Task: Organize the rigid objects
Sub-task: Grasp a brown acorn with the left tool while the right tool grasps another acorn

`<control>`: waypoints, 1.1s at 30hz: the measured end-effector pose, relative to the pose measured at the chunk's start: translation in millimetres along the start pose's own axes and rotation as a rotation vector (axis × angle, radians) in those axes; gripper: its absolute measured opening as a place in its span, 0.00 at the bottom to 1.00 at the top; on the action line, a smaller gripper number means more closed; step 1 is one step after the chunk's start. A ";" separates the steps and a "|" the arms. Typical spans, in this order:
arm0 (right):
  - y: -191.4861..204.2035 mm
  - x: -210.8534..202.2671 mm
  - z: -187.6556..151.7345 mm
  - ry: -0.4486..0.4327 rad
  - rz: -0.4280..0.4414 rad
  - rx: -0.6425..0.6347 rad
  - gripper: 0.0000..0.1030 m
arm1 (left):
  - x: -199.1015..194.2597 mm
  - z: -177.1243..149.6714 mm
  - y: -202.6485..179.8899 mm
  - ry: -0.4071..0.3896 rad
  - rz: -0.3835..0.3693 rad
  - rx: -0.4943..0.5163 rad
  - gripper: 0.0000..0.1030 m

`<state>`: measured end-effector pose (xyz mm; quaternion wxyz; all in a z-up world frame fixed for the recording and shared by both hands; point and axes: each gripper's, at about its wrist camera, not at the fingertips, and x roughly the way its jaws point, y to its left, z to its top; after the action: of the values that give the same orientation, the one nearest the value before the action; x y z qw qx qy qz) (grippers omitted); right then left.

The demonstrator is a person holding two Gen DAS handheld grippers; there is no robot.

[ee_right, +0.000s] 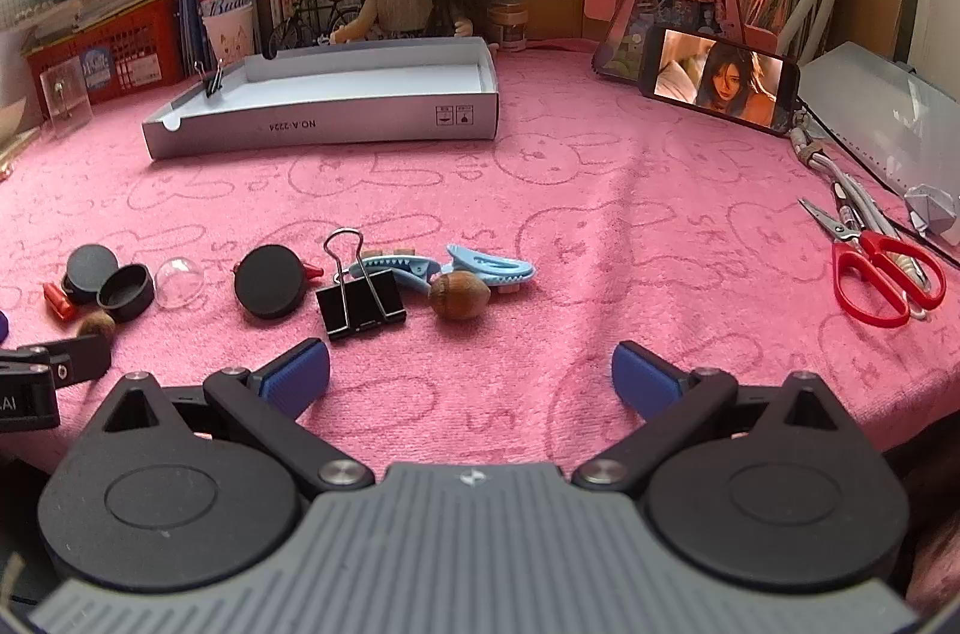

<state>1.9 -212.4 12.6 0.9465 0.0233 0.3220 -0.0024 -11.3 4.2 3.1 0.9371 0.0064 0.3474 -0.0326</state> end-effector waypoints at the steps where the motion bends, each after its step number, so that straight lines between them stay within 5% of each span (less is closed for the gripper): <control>1: -1.2 -0.9 0.1 -0.012 0.007 0.005 0.95 | -5.3 0.1 -0.9 -0.004 -0.030 0.012 0.78; 7: -5.8 -3.1 1.4 -0.056 0.026 -0.007 0.77 | -20.2 -2.4 -16.8 -0.020 -0.149 0.078 0.43; 11: -5.4 -1.9 1.3 -0.074 0.022 -0.023 0.58 | -18.2 -1.5 -21.9 -0.034 -0.139 0.078 0.33; 22: 1.9 7.9 6.1 -0.085 0.052 -0.061 0.27 | -3.9 1.0 -30.7 -0.056 -0.104 0.102 0.18; 33: 5.4 -2.2 12.9 -0.128 0.068 -0.079 0.26 | -6.3 10.4 -28.1 -0.089 -0.136 0.080 0.18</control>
<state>8.1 -207.7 24.5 0.9648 -0.0031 0.2599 0.0411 -11.1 -23.8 15.4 0.9463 0.0187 0.3034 -0.1103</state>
